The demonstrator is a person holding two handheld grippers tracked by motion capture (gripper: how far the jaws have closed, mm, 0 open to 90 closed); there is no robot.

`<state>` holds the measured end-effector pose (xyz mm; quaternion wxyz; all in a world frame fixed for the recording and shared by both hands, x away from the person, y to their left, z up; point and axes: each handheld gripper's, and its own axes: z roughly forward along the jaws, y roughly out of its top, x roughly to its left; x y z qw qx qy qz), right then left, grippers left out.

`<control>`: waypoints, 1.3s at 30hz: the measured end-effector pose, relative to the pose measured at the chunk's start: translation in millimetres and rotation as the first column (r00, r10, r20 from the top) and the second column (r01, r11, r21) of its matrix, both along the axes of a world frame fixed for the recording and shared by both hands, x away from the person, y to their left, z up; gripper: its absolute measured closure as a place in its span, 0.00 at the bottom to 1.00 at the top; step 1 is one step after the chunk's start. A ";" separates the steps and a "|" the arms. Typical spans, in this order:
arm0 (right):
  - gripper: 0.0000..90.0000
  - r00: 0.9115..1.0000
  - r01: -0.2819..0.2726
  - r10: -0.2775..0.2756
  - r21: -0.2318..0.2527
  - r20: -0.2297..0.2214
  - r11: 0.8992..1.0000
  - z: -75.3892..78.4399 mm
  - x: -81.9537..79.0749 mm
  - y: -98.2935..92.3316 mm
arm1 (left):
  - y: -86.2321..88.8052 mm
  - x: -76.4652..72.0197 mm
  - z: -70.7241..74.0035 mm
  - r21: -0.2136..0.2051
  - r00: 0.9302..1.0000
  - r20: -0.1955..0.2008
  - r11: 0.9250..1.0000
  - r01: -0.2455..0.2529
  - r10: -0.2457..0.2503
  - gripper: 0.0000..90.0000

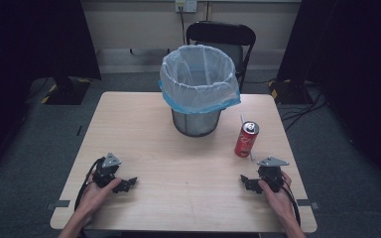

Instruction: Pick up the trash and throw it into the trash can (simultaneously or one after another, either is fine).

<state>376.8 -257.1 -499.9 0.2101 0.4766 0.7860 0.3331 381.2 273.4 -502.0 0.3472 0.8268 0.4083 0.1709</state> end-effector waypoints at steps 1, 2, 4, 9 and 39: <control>0.09 1.000 0.000 0.000 0.000 0.000 1.000 0.0 0.0 0.0 | 0.0 0.0 0.0 0.000 1.000 0.000 1.000 0.000 0.000 0.00; 0.09 1.000 0.000 0.000 0.000 0.000 1.000 0.0 0.0 0.0 | 0.0 0.0 0.0 0.000 1.000 0.000 1.000 0.000 0.000 0.00; 0.09 1.000 0.000 0.000 0.000 0.000 1.000 0.0 0.0 0.0 | 0.0 0.0 0.0 0.000 1.000 0.000 1.000 0.000 0.000 0.00; 0.09 1.000 0.000 0.000 0.000 0.000 1.000 0.1 0.0 0.0 | 0.0 0.0 0.0 0.000 1.000 0.000 1.000 0.000 0.000 0.00; 0.20 0.995 -0.031 0.025 0.068 0.095 0.997 44.1 30.9 6.5 | 0.6 0.6 0.1 0.003 1.000 0.000 1.000 0.009 -0.009 0.00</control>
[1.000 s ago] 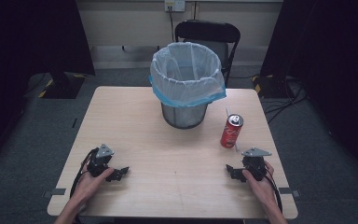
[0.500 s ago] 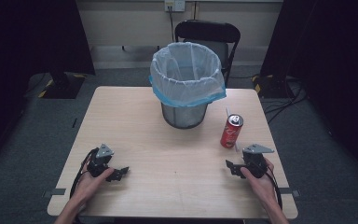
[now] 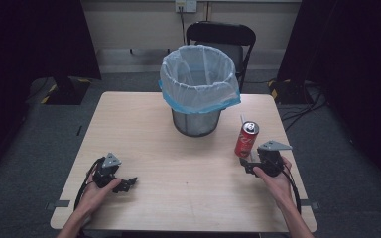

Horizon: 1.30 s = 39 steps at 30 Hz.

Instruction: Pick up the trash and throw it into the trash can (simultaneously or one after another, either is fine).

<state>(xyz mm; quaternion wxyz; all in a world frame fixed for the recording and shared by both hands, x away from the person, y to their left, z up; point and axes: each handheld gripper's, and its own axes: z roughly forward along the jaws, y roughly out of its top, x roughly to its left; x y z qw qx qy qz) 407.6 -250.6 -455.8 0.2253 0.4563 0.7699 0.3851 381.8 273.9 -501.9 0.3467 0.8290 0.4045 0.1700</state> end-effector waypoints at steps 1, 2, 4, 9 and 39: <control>0.20 1.000 0.006 -0.006 -0.006 -0.003 1.000 1.4 2.7 0.6 | 0.0 0.0 0.0 -0.001 1.000 0.000 1.000 0.000 0.000 0.00; 0.20 1.000 0.008 -0.008 -0.004 -0.002 1.000 2.6 5.7 0.8 | 0.0 0.0 0.0 -0.001 1.000 0.000 1.000 0.000 0.000 0.00; 0.20 1.000 0.010 -0.010 0.001 0.000 1.000 3.4 8.8 1.0 | -0.1 0.0 -0.1 -0.002 1.000 0.000 1.000 -0.001 0.001 0.00; 0.20 1.000 0.021 -0.021 0.016 -0.006 1.000 -1.5 24.3 2.2 | 0.0 0.0 0.0 -0.001 1.000 0.000 1.000 0.000 0.000 0.00; 0.38 0.999 0.023 -0.023 -0.002 0.023 1.000 -22.2 52.1 8.8 | -0.3 -0.1 -0.1 -0.004 1.000 0.000 1.000 -0.002 0.002 0.00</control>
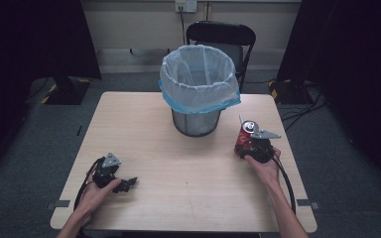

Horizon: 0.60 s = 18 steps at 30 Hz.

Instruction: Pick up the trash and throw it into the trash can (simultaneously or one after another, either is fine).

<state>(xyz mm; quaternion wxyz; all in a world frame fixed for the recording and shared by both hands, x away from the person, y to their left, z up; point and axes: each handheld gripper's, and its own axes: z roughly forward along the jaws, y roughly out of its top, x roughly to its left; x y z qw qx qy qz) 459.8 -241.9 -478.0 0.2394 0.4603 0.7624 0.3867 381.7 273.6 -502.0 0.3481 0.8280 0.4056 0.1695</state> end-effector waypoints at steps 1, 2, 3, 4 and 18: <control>0.38 1.000 0.004 -0.004 0.005 0.005 1.000 0.9 -0.4 -0.4 | 0.0 0.0 0.0 0.000 1.000 0.000 1.000 0.000 0.000 0.00; 0.38 1.000 0.005 -0.005 0.010 0.004 1.000 2.4 -1.0 -1.1 | 0.2 0.1 0.1 0.002 1.000 0.000 1.000 0.002 -0.002 0.00; 0.38 1.000 0.005 -0.005 0.010 0.004 1.000 2.4 -1.0 -1.1 | 0.2 0.1 0.1 0.002 1.000 0.000 1.000 0.002 -0.002 0.00; 0.38 1.000 0.008 -0.008 0.026 0.007 1.000 4.8 -2.0 -2.5 | 0.0 0.0 0.0 0.000 1.000 0.000 1.000 0.000 0.000 0.00; 0.38 1.000 -0.023 0.022 0.056 0.014 0.998 18.1 -6.0 1.8 | 0.2 0.0 0.0 0.000 1.000 0.001 1.000 0.001 -0.001 0.00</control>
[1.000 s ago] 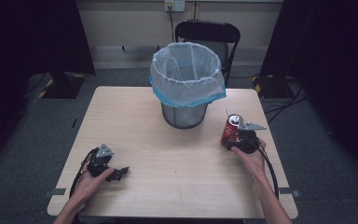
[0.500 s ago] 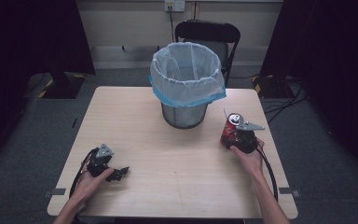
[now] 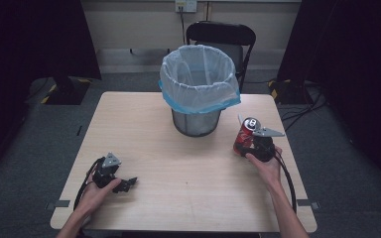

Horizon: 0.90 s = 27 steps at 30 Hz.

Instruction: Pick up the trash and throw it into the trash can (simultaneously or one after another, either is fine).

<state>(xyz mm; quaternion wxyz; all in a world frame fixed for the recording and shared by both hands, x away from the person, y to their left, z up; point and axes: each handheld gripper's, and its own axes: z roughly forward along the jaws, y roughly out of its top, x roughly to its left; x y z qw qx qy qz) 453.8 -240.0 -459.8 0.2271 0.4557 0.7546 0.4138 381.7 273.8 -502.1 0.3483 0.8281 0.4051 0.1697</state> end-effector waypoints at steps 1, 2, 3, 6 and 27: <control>0.38 1.000 0.000 0.000 0.000 0.000 1.000 0.0 0.0 0.0 | 0.0 0.0 0.0 0.000 1.000 0.000 1.000 0.000 0.000 0.00; 0.38 1.000 0.000 0.000 0.003 -0.004 1.000 0.6 -0.5 0.1 | 0.0 0.0 0.0 0.000 1.000 0.000 1.000 0.000 0.000 0.00; 0.38 1.000 -0.001 0.001 0.007 -0.002 1.000 1.1 -0.7 -0.4 | 0.0 0.0 0.0 0.000 1.000 0.000 1.000 0.000 0.000 0.00; 0.38 1.000 0.003 -0.003 0.022 0.003 1.000 5.2 -2.0 -2.1 | 0.0 0.0 0.0 0.000 1.000 0.000 1.000 0.000 0.000 0.00; 0.38 0.995 -0.086 0.076 0.148 0.071 0.985 55.6 -20.3 9.1 | 0.0 0.0 0.0 0.000 1.000 0.000 1.000 0.000 0.000 0.00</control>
